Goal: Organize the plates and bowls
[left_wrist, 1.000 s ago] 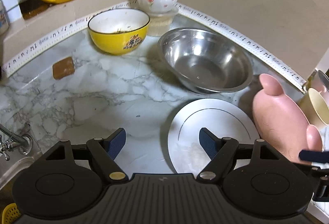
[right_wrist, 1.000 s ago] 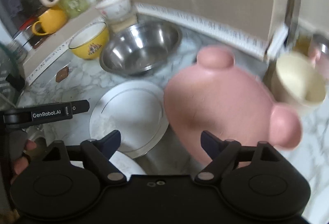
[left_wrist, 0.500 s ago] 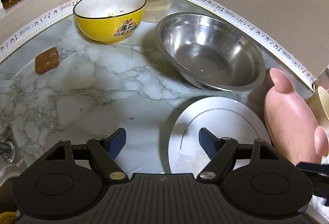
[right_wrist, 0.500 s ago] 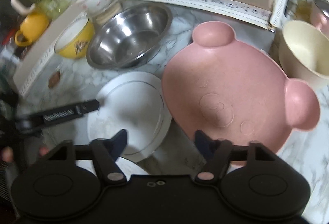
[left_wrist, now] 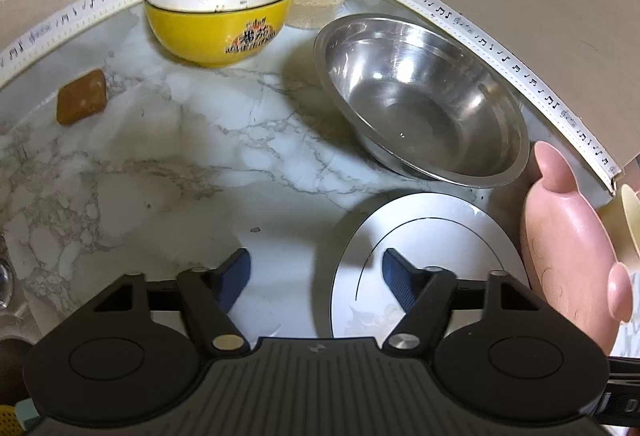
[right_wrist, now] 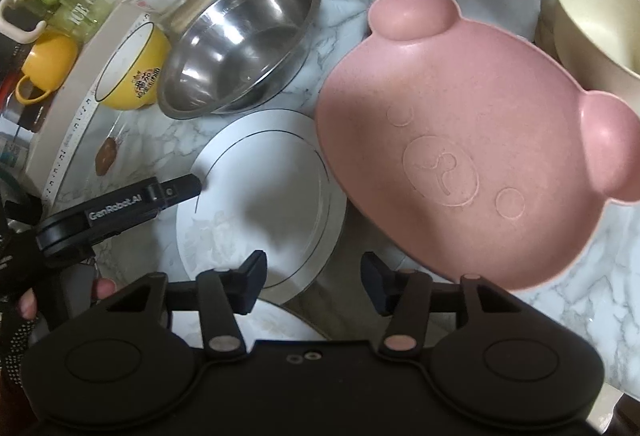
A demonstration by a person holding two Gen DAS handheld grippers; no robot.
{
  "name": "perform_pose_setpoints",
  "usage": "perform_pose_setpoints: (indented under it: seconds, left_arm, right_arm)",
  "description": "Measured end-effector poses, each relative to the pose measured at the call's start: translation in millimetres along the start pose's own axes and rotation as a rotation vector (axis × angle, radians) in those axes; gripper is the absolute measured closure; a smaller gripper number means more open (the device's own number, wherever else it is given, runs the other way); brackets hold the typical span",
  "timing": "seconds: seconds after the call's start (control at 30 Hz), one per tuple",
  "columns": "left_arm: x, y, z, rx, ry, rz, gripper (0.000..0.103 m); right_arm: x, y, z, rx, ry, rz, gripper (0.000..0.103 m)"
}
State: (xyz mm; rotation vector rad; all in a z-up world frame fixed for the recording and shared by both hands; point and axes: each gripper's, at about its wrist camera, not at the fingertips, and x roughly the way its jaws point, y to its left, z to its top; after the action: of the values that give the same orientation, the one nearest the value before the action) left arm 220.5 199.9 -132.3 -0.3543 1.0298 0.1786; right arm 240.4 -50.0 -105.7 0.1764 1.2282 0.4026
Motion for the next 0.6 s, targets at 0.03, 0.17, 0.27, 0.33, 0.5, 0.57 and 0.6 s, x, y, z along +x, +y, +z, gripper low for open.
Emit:
perform_pose_setpoints:
  seconds: [0.03,0.17,0.27,0.33,0.5,0.57,0.6]
  left_arm:
    - [1,1,0,-0.006,0.005,-0.009,0.042]
    - [2,2,2,-0.016,0.011,-0.046,0.052]
    - [2,2,2,-0.033,0.014,-0.07,0.061]
    - [3,3,2,-0.05,0.021,-0.09,0.066]
    - [3,9,2,-0.087,0.035,-0.126,0.077]
    - [3,11,2,-0.094,0.039,-0.136,0.082]
    - [3,12,2,-0.098,0.041,-0.145,0.085]
  right_arm:
    - [2,-1,1,0.002,0.002,0.002,0.055]
    - [8,-8,4,0.037,0.01,0.005,0.063]
    - [12,-10,5,0.05,0.007,0.016,0.069]
    - [13,-11,6,0.052,0.002,0.018,0.072]
    - [15,-12,8,0.068,-0.009,0.031,0.078]
    - [15,-12,8,0.079,-0.017,0.031,0.08]
    - [15,-12,9,0.079,-0.021,0.028,0.082]
